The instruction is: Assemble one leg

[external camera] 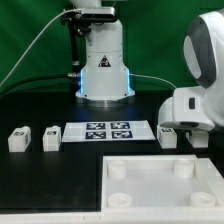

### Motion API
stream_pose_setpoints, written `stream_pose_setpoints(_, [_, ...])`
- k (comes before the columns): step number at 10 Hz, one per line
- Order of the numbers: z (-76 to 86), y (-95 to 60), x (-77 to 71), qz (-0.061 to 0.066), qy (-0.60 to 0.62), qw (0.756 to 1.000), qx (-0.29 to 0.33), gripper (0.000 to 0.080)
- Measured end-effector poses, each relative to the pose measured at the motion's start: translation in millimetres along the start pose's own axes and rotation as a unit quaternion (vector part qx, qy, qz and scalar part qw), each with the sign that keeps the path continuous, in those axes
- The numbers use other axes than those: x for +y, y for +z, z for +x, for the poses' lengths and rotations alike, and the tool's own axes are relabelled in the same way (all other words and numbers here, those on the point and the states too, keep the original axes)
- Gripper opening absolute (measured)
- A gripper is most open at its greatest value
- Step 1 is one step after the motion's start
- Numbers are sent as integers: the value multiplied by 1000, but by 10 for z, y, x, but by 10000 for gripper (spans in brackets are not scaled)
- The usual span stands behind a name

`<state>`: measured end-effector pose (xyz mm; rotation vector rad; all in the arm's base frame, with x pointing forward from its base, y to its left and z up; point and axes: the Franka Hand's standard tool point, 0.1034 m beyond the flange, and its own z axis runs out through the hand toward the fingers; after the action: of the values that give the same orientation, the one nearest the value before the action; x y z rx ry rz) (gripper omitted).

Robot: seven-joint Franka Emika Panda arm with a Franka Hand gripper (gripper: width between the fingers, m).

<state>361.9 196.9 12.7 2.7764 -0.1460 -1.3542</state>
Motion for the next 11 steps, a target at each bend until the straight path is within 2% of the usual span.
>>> stream_pose_setpoints(1, [0, 0, 0, 0, 0, 1000, 0, 353])
stream_pose_setpoints(2, [0, 0, 1, 0, 0, 1000, 0, 287])
stream_pose_setpoints(10, [1, 0, 2, 0, 0, 1000, 0, 288])
stream_pose_setpoints(11, [21, -45, 42, -9, -6, 1000, 11, 288])
